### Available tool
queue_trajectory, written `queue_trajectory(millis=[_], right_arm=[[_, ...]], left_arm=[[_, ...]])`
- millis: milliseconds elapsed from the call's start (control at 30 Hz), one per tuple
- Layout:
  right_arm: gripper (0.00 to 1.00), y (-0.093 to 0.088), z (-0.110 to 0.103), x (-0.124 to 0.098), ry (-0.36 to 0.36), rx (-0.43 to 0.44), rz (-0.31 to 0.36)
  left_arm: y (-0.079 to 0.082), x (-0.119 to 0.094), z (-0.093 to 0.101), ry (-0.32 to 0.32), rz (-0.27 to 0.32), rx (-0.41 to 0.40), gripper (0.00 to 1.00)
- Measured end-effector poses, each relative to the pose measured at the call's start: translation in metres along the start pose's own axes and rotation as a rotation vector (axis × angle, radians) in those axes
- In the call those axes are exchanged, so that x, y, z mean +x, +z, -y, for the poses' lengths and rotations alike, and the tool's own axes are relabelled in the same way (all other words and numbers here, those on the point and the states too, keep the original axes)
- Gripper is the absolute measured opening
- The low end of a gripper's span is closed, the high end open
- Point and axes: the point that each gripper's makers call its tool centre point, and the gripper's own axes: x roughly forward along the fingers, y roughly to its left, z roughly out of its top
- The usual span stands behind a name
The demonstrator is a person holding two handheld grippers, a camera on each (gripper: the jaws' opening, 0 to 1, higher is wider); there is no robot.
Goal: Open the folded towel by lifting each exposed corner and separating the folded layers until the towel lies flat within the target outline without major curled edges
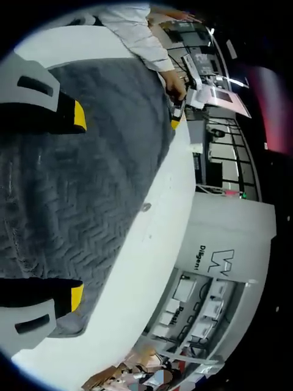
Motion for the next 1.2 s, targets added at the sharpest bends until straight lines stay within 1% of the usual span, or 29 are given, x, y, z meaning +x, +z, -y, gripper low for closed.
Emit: queue_trajectory(millis=[33,67,100,200,233,267,300,333,400,467,500,533,567,667,733,833,1200], right_arm=[[0.98,0.0,0.0,0.0,0.0,0.0,0.001],[0.98,0.0,-0.001,0.0,0.001,-0.001,0.001],[0.98,0.0,-0.001,0.001,0.002,-0.003,-0.002],[0.98,0.0,-0.003,0.002,0.006,-0.006,-0.003],[0.98,0.0,-0.004,0.002,0.007,-0.006,-0.004],[0.98,-0.001,-0.004,0.002,0.01,-0.006,-0.007],[0.98,-0.002,-0.004,0.002,0.008,-0.005,-0.008],[0.98,-0.002,-0.004,0.002,0.008,-0.004,-0.008],[0.98,-0.002,-0.003,0.002,0.005,-0.003,-0.009],[0.97,-0.002,-0.003,0.002,0.004,-0.003,-0.009],[0.97,-0.002,-0.002,0.001,0.002,-0.003,-0.007],[0.98,-0.001,-0.002,0.0,0.003,-0.002,-0.004],[0.98,-0.001,-0.003,0.0,0.004,-0.002,-0.002],[0.98,-0.002,-0.003,0.001,0.004,0.0,-0.004],[0.98,-0.004,-0.002,0.002,0.005,0.003,-0.01],[0.98,-0.006,-0.001,0.004,0.009,0.01,-0.017],[0.97,-0.009,0.001,0.003,0.013,0.032,-0.02]], left_arm=[[-0.001,0.0,0.001,0.01,-0.005,0.012,0.12],[-0.001,0.0,0.003,0.005,-0.005,0.03,0.11],[-0.001,0.0,0.004,0.002,-0.005,0.03,0.09],[0.0,-0.001,0.004,0.01,0.001,0.117,0.08],[0.0,-0.001,0.005,0.011,0.0,0.124,0.08],[0.001,-0.001,0.006,0.014,-0.003,0.155,0.07],[0.003,-0.002,0.005,0.03,-0.001,0.213,0.07],[0.003,-0.002,0.005,0.034,-0.002,0.231,0.06],[0.004,-0.002,0.007,0.043,-0.003,0.308,0.05],[0.004,-0.002,0.007,0.053,-0.009,0.348,0.05],[0.006,-0.005,0.004,0.094,-0.024,0.455,0.05],[0.006,-0.005,0.001,0.116,-0.036,0.492,0.05],[0.005,-0.004,0.0,0.125,-0.042,0.49,0.05],[0.004,-0.005,-0.005,0.121,-0.038,0.459,0.05],[0.005,-0.005,-0.011,0.138,-0.044,0.465,0.05],[0.005,-0.005,-0.013,0.142,-0.042,0.461,0.05],[0.007,-0.005,-0.011,0.156,-0.036,0.477,0.05]])
